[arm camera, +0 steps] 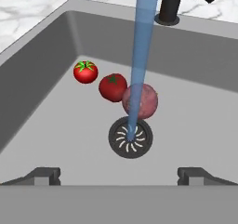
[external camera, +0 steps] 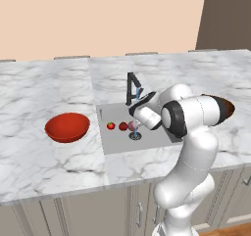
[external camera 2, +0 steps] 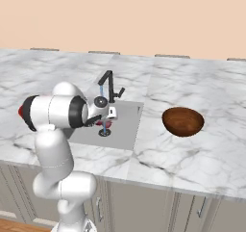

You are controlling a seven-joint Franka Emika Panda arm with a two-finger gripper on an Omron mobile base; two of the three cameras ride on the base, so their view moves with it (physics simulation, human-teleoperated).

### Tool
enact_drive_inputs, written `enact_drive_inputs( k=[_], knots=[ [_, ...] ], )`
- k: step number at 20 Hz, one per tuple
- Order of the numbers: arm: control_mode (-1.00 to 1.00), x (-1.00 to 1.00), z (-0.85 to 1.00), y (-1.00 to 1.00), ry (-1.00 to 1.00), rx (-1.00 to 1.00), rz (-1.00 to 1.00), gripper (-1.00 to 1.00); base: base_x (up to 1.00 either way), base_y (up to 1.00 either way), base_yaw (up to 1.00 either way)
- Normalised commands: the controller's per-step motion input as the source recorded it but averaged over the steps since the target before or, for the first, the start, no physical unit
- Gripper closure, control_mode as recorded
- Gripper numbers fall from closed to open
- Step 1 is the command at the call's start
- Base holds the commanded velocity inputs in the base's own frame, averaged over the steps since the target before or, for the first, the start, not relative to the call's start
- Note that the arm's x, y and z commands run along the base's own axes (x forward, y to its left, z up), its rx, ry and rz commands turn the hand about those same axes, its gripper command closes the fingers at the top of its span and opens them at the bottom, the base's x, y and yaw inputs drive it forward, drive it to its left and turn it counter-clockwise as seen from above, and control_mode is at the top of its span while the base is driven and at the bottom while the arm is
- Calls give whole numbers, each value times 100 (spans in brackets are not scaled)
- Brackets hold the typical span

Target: Pick the tomatos from the sink and place them in one bowl. Place the onion in the other bowl. Then turn off the sink faucet.

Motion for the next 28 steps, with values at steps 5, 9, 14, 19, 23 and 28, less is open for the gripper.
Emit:
enact_drive_inputs(
  k=[5,9,14,19,23,28],
  knots=[
    [-100,29,-22,2,0,0,0,-100,0,0,0],
    [-100,29,-22,3,0,0,0,-100,0,0,0],
    [-100,30,-20,6,0,0,0,-100,0,0,0],
    [-100,31,-17,3,0,0,1,-100,0,0,0],
    [-100,32,-15,2,0,0,1,-100,0,0,0],
    [-100,33,-16,3,0,0,0,-100,0,0,0]
  ],
)
